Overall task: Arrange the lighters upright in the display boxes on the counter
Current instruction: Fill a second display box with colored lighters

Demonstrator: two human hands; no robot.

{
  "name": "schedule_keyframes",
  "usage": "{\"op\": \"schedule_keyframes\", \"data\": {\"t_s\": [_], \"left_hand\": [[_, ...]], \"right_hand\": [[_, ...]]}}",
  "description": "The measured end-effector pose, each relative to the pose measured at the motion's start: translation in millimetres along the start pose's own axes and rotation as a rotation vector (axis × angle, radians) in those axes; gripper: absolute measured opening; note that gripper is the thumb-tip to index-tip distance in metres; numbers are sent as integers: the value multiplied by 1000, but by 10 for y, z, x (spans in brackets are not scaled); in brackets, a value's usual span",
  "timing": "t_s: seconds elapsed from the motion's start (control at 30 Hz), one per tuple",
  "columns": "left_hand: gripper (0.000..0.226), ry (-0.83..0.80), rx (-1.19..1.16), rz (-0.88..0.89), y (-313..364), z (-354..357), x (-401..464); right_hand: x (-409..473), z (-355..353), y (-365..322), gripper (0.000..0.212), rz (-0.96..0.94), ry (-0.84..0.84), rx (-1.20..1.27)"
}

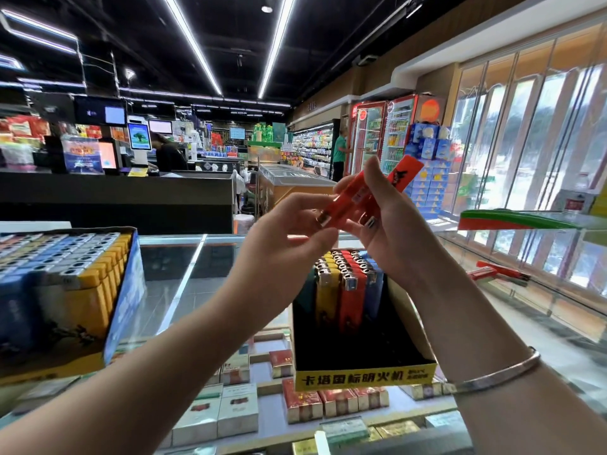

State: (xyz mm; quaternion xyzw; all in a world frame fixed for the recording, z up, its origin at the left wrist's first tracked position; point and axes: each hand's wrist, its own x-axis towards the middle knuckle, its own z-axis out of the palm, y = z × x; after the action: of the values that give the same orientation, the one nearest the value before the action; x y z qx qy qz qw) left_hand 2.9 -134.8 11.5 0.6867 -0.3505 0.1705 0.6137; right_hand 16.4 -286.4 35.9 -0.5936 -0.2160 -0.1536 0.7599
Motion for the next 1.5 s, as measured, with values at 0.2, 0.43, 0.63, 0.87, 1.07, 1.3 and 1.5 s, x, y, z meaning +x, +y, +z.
{"op": "schedule_keyframes", "data": {"t_s": [0.2,0.43,0.63,0.87,1.07,1.3,1.5], "left_hand": [[23,34,-133,-48,63,-75,12],[30,-259,52,-11,130,-40,-50],[36,-198,760,365,47,13,-99],[43,-147,758,405,23,84,-128],[32,-159,710,308,29,94,-136],[27,-176,730,278,22,118,-146],[41,-198,833,293,16,141,-141]], "right_hand": [[31,-167,-36,35,49,264,-78],[8,-259,-29,37,147,437,-255],[-2,-265,-29,31,148,460,-505],[-2,-248,1,32,157,440,-556],[2,-279,10,24,207,351,-632],[6,-252,62,25,279,218,-759],[7,-280,54,24,293,165,-813]]}}
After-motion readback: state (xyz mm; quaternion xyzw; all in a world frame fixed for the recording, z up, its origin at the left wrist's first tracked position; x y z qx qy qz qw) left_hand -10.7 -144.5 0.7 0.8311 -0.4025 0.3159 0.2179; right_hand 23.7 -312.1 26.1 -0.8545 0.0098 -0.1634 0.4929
